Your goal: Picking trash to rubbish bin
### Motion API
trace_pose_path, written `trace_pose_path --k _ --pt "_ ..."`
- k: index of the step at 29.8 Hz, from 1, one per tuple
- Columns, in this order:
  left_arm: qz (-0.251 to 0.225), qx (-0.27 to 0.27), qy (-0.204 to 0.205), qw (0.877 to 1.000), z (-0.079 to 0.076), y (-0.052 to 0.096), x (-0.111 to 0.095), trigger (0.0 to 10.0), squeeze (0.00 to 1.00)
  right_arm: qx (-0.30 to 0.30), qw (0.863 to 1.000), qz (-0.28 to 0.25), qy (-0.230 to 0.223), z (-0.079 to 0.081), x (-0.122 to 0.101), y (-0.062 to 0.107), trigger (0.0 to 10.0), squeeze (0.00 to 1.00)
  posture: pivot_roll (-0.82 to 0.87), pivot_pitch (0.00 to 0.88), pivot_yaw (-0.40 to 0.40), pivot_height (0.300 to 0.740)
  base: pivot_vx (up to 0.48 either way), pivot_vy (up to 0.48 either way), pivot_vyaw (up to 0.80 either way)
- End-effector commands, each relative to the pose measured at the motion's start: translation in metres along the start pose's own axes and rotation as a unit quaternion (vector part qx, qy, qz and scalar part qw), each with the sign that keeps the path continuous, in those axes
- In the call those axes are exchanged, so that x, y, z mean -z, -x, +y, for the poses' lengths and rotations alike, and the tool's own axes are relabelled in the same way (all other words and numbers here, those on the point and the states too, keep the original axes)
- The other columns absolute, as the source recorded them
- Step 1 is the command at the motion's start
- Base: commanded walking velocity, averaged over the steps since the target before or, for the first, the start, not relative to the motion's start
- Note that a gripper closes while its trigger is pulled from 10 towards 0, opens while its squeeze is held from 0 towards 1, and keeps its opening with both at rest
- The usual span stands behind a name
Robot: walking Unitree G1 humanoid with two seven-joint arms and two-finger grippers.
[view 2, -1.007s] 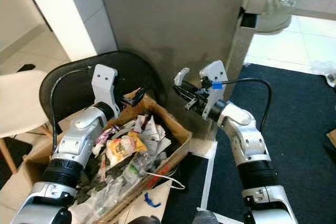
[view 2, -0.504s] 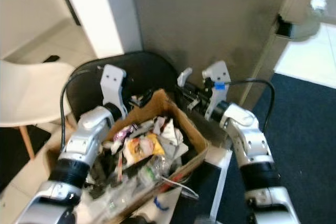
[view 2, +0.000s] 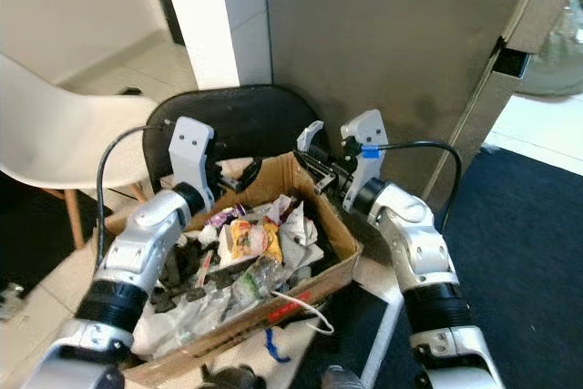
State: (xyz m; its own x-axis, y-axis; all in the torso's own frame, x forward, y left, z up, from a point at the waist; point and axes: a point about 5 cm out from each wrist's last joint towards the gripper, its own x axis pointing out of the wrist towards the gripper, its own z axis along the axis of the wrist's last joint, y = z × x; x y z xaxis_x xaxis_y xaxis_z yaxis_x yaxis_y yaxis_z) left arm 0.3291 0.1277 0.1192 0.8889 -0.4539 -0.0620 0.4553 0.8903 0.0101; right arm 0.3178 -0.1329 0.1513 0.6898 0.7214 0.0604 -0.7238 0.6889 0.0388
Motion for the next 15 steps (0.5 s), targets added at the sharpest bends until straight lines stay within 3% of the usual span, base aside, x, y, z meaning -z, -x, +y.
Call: trace_pose_path --k 1,4,9,11,15 --pt "0.005 -0.004 0.001 1.000 0.0002 -0.0013 0.0012 10.0 0.00 0.005 1.000 -0.002 -0.003 -0.0011 0.0009 0.0009 10.0 0.00 -0.07 0.000 0.014 0.740 0.000 0.000 0.00" --pt "0.006 -0.005 0.002 1.000 0.0007 -0.0015 0.0009 10.0 0.00 0.003 1.000 0.002 0.006 -0.0012 0.0001 0.0007 10.0 0.00 -0.07 0.000 0.014 0.740 0.000 0.000 0.00" --pt "0.007 -0.007 0.003 1.000 0.0013 -0.0012 0.0007 10.0 0.00 -0.019 0.996 0.041 0.071 0.0032 0.0002 -0.0012 10.0 0.00 -0.06 0.000 0.019 0.740 0.000 0.000 0.00" --pt "0.009 -0.012 0.002 1.000 0.0036 0.0002 0.0013 10.0 0.00 -0.032 0.993 0.052 0.106 0.0057 -0.0021 -0.0030 10.0 0.00 -0.06 0.000 0.020 0.740 0.000 0.000 0.70" --pt "0.011 -0.022 0.003 1.000 0.0082 0.0033 0.0023 10.0 0.00 -0.038 0.990 0.056 0.125 0.0070 -0.0055 -0.0051 10.0 0.00 -0.05 0.000 0.020 0.740 0.000 0.000 0.78"
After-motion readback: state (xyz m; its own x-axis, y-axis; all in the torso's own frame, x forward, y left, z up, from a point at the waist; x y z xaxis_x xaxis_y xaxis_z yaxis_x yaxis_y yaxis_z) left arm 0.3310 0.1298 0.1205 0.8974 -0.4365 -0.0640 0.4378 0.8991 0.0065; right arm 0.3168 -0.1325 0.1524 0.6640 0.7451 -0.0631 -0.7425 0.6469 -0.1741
